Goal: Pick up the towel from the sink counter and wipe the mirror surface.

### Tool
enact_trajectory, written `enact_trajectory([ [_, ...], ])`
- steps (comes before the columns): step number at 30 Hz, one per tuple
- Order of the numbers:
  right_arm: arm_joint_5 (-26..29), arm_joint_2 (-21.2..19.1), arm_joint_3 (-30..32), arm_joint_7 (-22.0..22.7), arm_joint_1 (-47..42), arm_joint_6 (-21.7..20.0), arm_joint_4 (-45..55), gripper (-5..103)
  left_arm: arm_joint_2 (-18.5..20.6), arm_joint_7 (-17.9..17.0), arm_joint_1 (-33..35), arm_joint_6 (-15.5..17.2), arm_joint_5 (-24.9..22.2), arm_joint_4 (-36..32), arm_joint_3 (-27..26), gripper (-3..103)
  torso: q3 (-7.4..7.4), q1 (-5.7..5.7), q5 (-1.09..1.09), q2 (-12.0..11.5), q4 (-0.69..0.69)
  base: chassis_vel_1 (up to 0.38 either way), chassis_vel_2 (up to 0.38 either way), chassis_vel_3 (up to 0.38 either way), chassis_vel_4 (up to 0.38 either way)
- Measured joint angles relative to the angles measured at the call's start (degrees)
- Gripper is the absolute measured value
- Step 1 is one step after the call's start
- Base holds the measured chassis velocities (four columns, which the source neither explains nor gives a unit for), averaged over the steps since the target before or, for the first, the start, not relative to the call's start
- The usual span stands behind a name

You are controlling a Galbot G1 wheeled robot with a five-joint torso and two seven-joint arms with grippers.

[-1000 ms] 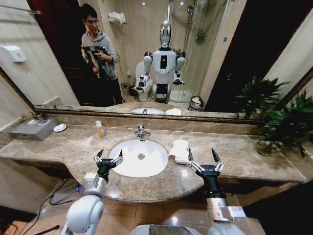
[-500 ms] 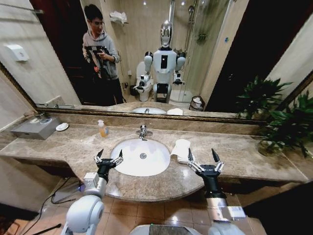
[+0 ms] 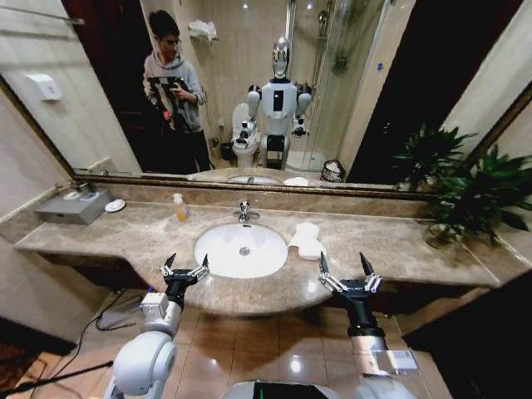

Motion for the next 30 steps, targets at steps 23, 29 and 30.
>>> enact_trajectory([
  [23, 0.0, 0.0, -0.01, 0.0, -0.01, 0.0, 0.01, 100, -0.01, 0.0, 0.0, 0.0, 0.01, 0.0, 0.0, 100, 0.0, -0.02, -0.04, 0.01, 0.02, 0.305, -0.308, -0.306, 0.303],
  [29, 0.0, 0.0, 0.0, 0.0, -0.02, 0.0, 0.0, 100, 0.0, 0.0, -0.01, 0.0, 0.0, 0.0, 0.0, 100, 0.0, -0.02, -0.04, 0.02, -0.03, 0.046, -0.033, -0.102, 0.078],
  [30, 0.0, 0.0, 0.0, 0.0, -0.02, 0.0, 0.0, 100, 0.0, 0.0, -0.01, 0.0, 0.0, 0.0, 0.0, 100, 0.0, -0.01, -0.04, 0.01, -0.01, 0.0, 0.0, 0.0, 0.0],
])
